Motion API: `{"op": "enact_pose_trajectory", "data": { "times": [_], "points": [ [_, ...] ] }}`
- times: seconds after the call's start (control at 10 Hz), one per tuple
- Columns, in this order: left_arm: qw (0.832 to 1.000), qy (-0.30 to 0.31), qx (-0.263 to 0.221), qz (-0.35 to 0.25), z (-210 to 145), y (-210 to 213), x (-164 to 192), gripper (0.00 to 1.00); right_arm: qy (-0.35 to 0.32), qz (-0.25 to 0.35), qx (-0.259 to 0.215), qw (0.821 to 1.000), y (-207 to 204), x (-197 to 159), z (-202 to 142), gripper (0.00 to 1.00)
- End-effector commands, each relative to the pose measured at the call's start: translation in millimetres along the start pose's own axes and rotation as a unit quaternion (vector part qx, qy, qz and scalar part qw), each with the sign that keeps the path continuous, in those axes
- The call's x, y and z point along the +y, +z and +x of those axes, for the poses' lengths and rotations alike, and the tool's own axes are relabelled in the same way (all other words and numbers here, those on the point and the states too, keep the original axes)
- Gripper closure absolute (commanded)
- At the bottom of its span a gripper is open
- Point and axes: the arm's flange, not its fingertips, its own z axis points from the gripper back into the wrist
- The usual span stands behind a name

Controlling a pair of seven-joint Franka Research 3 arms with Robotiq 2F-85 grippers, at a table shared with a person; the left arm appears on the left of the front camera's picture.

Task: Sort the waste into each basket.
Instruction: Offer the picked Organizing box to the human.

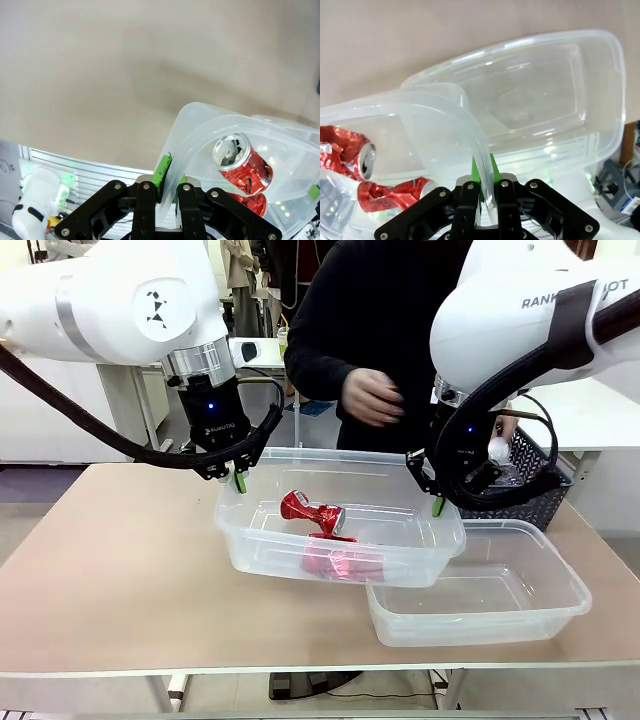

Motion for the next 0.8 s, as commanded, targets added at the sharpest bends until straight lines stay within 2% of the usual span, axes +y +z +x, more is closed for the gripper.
{"op": "enact_pose_trajectory", "data": {
  "times": [0.0, 0.7],
  "points": [
    [1.000, 0.012, -0.009, -0.008, 1.3, 5.0, -0.5, 0.94, 0.002, -0.004, 0.004, 1.000, 1.7, 0.4, -1.4, 0.95],
    [1.000, 0.012, -0.009, -0.008, 1.3, 5.0, -0.5, 0.94, 0.002, -0.004, 0.004, 1.000, 1.7, 0.4, -1.4, 0.95]
  ]
}}
